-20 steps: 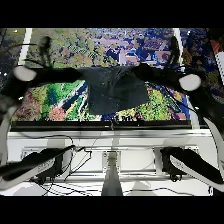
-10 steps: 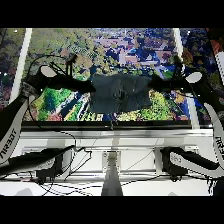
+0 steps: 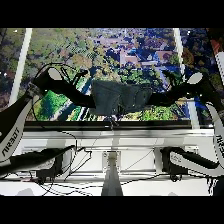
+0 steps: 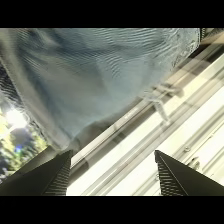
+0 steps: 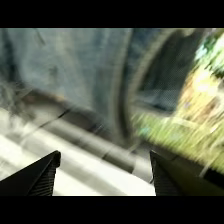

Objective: Fold the clothes and pants, and hang the long-sleeved shirts on hangers.

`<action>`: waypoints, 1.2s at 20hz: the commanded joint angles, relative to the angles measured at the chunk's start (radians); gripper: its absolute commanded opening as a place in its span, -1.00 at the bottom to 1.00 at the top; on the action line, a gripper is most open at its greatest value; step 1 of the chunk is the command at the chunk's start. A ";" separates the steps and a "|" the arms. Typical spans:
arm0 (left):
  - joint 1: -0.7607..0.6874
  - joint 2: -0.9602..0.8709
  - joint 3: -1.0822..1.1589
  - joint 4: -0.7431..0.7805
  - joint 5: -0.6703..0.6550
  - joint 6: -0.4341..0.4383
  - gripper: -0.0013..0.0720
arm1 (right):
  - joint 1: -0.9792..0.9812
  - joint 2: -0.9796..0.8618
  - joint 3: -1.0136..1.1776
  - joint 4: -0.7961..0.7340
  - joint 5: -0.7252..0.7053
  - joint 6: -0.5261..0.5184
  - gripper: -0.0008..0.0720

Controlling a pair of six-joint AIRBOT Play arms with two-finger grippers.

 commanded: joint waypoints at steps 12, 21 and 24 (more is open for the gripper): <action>-0.002 -0.113 0.001 0.006 0.009 0.000 0.66 | -0.001 -0.202 0.001 0.079 -0.238 0.130 0.76; -0.002 -0.131 0.001 0.005 0.174 0.000 0.66 | 0.050 -0.355 0.001 0.536 -0.156 -0.178 0.11; -0.002 -0.131 0.001 0.006 0.201 0.000 0.66 | 0.105 -0.352 0.001 0.577 -0.224 -0.242 -0.72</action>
